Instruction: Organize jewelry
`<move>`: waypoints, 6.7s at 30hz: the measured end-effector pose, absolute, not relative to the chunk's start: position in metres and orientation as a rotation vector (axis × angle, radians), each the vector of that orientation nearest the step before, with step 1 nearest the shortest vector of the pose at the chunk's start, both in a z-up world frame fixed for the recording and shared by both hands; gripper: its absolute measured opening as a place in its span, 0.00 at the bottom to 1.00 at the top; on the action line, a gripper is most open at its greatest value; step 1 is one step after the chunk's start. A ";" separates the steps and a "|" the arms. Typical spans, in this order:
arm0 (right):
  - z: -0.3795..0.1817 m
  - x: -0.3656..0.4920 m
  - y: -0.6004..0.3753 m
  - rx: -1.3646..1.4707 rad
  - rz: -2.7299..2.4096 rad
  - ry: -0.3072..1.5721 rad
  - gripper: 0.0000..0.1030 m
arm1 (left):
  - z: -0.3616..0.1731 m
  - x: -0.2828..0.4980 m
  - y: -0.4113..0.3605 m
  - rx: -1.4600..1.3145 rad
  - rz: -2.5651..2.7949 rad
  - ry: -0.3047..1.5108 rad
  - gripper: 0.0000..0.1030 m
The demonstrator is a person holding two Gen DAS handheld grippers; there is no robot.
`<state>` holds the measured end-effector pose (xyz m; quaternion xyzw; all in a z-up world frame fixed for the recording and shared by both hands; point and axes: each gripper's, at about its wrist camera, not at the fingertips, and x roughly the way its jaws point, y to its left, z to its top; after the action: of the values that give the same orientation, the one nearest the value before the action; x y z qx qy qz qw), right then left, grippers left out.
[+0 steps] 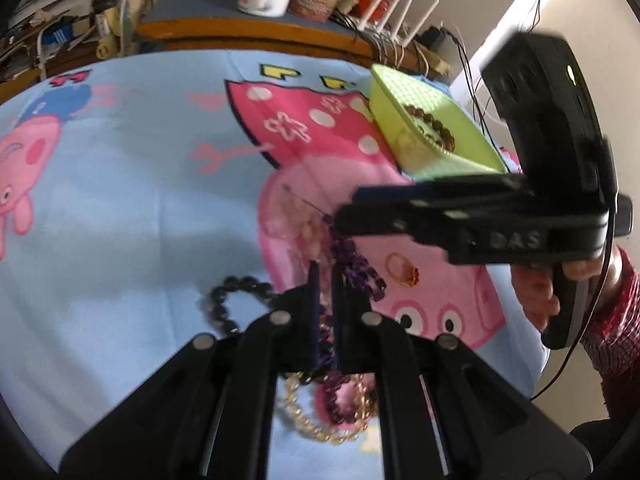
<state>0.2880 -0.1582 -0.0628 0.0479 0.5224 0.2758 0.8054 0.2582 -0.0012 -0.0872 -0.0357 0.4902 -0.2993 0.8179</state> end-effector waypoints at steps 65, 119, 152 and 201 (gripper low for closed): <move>-0.014 0.247 -0.175 0.061 0.665 0.919 0.05 | 0.031 0.222 0.056 -0.130 -0.636 0.615 0.04; -0.012 0.257 -0.344 0.239 0.419 0.934 0.00 | 0.006 0.314 -0.142 0.145 -0.739 0.894 0.04; -0.089 0.261 -0.155 -0.127 0.594 1.003 0.00 | -0.097 0.236 -0.036 0.192 -0.533 0.921 0.05; 0.054 0.285 -0.350 0.205 0.386 0.702 0.00 | 0.060 0.334 -0.187 0.085 -0.729 0.801 0.15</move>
<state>0.2854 -0.3500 0.0542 0.0995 0.3413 0.1876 0.9156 0.3340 -0.1873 0.0604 0.0403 0.3810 -0.3470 0.8560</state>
